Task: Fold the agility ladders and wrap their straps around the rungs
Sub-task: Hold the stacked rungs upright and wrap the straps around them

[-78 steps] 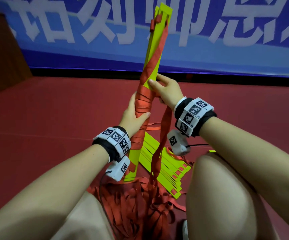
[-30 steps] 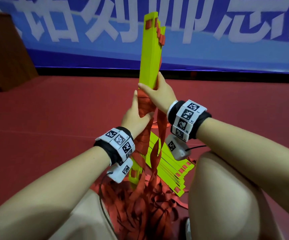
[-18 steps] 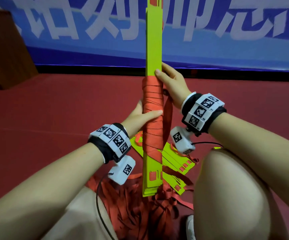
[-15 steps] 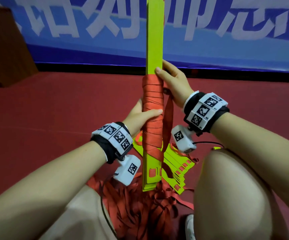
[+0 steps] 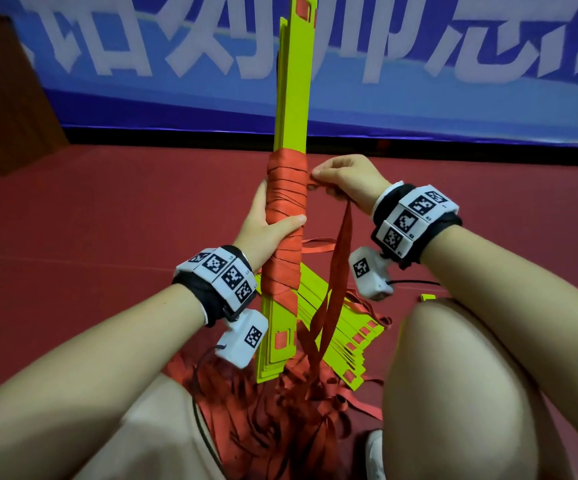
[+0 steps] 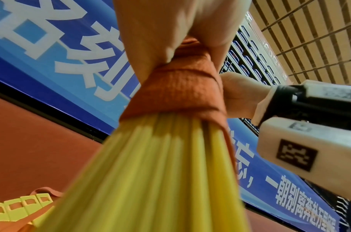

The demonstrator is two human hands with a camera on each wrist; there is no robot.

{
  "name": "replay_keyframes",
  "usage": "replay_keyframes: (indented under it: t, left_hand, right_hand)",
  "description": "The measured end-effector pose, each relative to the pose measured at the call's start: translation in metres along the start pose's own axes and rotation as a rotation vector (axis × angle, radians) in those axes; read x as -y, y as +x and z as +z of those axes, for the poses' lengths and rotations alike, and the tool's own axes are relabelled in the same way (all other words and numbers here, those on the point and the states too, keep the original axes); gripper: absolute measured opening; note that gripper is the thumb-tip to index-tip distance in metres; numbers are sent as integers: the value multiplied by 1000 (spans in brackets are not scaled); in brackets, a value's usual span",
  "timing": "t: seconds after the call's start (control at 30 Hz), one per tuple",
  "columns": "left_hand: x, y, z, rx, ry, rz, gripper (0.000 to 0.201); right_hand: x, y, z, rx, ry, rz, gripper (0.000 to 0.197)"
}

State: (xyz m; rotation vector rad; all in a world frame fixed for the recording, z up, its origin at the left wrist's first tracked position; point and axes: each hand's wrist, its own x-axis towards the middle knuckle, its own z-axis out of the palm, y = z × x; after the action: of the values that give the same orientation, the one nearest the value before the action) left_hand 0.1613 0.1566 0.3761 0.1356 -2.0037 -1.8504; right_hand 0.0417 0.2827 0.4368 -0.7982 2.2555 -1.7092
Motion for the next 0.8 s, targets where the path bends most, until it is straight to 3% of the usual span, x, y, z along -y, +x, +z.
replay_keyframes:
  t: [0.17, 0.3, 0.6, 0.8]
  left_hand:
    - [-4, -2, 10, -1, 16, 33, 79]
    - [-5, -4, 12, 1, 5, 51, 80]
    - [1, -6, 3, 57, 190, 128, 94]
    - [2, -5, 4, 1, 238, 105, 94]
  right_hand:
    - [-4, 9, 9, -182, 253, 119, 21]
    - [-1, 10, 10, -259, 360, 112, 18]
    - [0, 10, 10, -330, 384, 38, 21]
    - [10, 5, 15, -298, 122, -58, 10]
